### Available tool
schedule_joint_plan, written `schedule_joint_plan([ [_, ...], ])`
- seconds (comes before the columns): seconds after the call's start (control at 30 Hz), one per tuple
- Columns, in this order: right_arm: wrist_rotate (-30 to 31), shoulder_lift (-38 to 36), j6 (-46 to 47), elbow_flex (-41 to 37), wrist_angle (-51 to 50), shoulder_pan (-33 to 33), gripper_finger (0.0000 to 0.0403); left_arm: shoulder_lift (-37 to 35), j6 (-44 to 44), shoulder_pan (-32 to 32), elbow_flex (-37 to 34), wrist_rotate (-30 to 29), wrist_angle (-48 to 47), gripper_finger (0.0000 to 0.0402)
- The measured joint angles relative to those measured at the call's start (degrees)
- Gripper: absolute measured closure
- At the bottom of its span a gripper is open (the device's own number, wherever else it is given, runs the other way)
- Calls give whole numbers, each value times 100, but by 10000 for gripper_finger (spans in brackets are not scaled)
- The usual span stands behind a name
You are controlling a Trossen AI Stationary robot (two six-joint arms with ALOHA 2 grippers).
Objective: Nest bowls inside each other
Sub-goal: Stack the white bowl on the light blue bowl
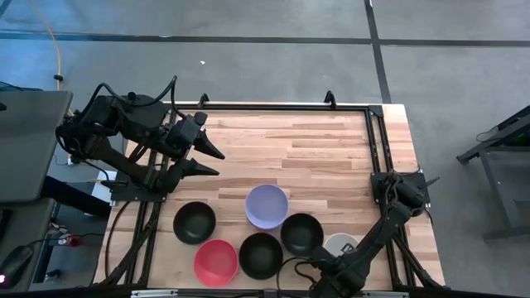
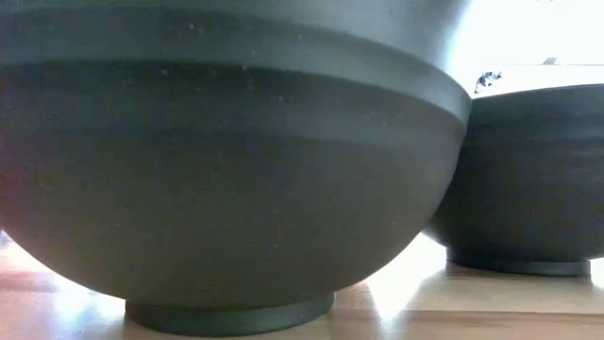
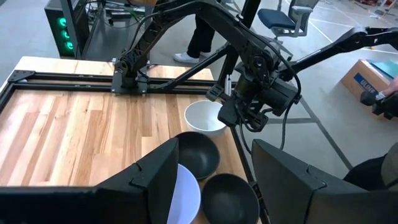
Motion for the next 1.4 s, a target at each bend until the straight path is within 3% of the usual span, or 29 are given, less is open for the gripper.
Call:
schedule_joint_plan([
  [1.13, -222, 339, 612, -2, 1053, 359, 402, 0, -238, 0, 0, -24, 91, 210],
  [1.4, -222, 339, 746, -2, 1000, 357, 361, 0, -237, -2, 0, -31, 192, 210],
])
